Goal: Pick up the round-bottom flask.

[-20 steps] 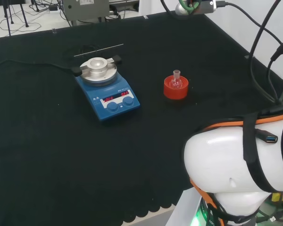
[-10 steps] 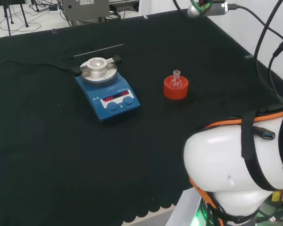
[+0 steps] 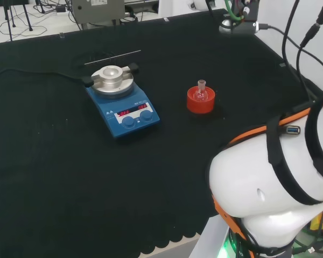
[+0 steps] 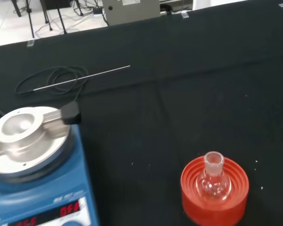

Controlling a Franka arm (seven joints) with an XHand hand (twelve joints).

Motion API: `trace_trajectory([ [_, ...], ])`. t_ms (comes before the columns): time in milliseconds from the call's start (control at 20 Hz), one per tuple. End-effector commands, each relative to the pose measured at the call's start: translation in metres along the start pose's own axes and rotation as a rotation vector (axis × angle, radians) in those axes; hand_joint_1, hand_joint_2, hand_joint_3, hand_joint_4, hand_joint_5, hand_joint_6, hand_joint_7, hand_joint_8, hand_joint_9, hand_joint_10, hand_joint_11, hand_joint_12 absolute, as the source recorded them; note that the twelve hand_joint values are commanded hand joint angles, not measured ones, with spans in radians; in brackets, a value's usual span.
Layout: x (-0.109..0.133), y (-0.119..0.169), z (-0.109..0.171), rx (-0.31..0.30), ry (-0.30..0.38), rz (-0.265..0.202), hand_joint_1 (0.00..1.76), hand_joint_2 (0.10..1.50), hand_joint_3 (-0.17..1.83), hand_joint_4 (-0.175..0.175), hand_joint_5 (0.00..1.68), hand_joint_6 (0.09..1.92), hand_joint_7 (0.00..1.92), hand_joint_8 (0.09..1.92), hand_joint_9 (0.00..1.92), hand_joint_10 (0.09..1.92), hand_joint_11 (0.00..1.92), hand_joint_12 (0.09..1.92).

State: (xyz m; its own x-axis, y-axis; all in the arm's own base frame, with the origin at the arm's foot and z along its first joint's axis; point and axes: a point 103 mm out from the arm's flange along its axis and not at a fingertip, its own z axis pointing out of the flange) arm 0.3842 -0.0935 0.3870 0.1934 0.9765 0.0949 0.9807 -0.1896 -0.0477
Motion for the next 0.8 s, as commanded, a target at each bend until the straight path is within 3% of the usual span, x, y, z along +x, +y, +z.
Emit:
trace_trajectory([
  [50, -0.041, 0.036, 0.054, -0.128, 0.089, 0.042, 0.51, 1.22, 0.22, -0.076, 0.4, 0.09, 0.21, 0.63, 0.3, 0.73, 0.0, 1.28],
  [450, -0.044, 0.051, 0.121, -0.025, 0.121, 0.061, 0.63, 1.02, 0.51, -0.091, 0.46, 0.16, 0.26, 0.72, 0.38, 0.74, 0.0, 1.36],
  [800, -0.04, 0.058, 0.162, 0.042, 0.128, 0.058, 0.63, 0.99, 0.54, -0.092, 0.44, 0.16, 0.25, 0.72, 0.38, 0.74, 0.0, 1.36],
])
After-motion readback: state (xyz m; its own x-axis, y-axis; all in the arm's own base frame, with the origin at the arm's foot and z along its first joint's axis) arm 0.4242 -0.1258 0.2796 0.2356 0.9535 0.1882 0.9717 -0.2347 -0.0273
